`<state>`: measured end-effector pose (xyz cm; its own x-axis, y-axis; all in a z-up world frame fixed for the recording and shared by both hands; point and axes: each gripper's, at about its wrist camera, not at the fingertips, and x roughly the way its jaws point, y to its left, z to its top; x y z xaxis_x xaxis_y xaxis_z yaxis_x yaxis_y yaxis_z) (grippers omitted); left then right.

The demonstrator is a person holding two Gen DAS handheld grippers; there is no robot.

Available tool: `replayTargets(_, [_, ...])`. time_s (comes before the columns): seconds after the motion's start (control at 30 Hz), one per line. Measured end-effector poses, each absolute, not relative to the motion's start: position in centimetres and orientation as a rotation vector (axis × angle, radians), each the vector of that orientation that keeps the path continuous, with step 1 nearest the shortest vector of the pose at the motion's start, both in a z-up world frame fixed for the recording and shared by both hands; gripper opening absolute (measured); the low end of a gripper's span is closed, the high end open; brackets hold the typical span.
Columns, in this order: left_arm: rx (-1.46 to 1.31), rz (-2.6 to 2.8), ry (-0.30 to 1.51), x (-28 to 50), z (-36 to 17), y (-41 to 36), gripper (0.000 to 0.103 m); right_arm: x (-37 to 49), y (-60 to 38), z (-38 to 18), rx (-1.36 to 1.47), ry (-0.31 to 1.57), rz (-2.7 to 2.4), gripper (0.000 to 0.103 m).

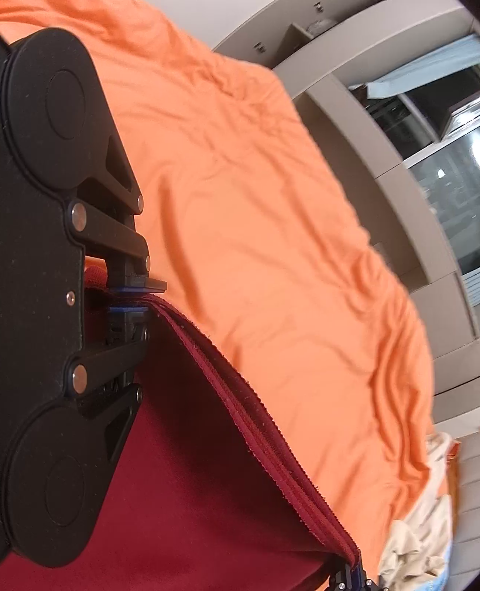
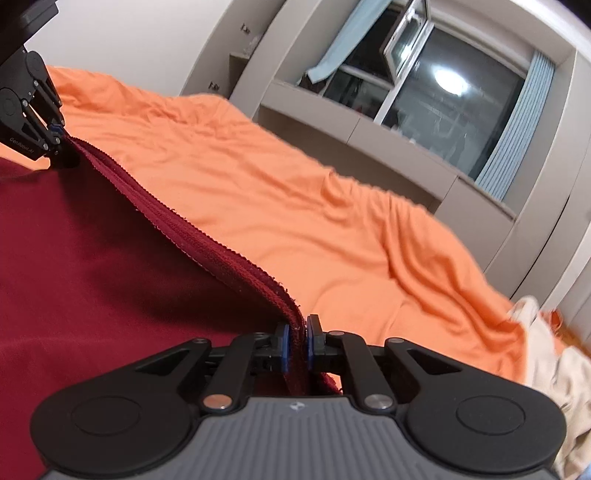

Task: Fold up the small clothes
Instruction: 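Lift the hem with both grippers and fold it toward the collar, then open both grippers to lay the hem onto the collar, then raise both grippers away from the half-folded dark red shirt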

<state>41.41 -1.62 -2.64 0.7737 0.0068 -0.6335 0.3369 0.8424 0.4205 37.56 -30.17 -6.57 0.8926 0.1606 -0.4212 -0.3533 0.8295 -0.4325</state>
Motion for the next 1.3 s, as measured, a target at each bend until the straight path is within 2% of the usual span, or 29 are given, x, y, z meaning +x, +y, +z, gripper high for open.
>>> replayTargets(0.17, [0.555,-0.198,0.715,43.3,-4.7,-1.6,0.008,38.7,-29.8,-8.2,-0.541,0.42,0.282,0.012])
replayTargets(0.27, [0.524,-0.2,0.753,44.2,-5.6,-1.2,0.011,38.9,-29.7,-8.4,-0.531,0.433,0.258,0.03])
replayTargets(0.33, [0.501,-0.198,0.771,44.7,-6.1,-0.9,0.016,39.0,-29.9,-8.4,-0.522,0.433,0.248,0.054])
replayTargets(0.43, [0.472,-0.182,0.785,44.9,-6.3,-0.4,0.026,38.9,-30.3,-8.2,-0.505,0.434,0.222,0.074])
replayTargets(0.57, [0.427,-0.144,0.807,45.3,-6.3,0.7,0.036,39.0,-31.1,-8.1,-0.489,0.432,0.171,0.093])
replayTargets(0.63, [0.391,-0.124,0.82,45.4,-6.3,1.5,0.047,39.2,-31.5,-8.1,-0.495,0.431,0.127,0.1])
replayTargets(0.9, [0.292,-0.007,0.837,45.4,-5.9,4.6,0.083,41.4,-34.8,-9.2,-0.396,0.551,-0.021,0.103])
replayTargets(1.17, [0.242,0.034,0.806,44.1,-4.5,5.2,0.087,38.8,-36.6,-6.4,-0.31,0.549,-0.007,0.103])
replayTargets(1.23, [0.223,0.046,0.764,42.9,-3.0,5.5,0.097,37.5,-36.8,-5.1,-0.268,0.538,0.004,0.103])
replayTargets(1.3, [0.193,0.048,0.726,41.3,-1.4,6.0,0.102,35.8,-36.9,-3.6,-0.216,0.52,0.024,0.103])
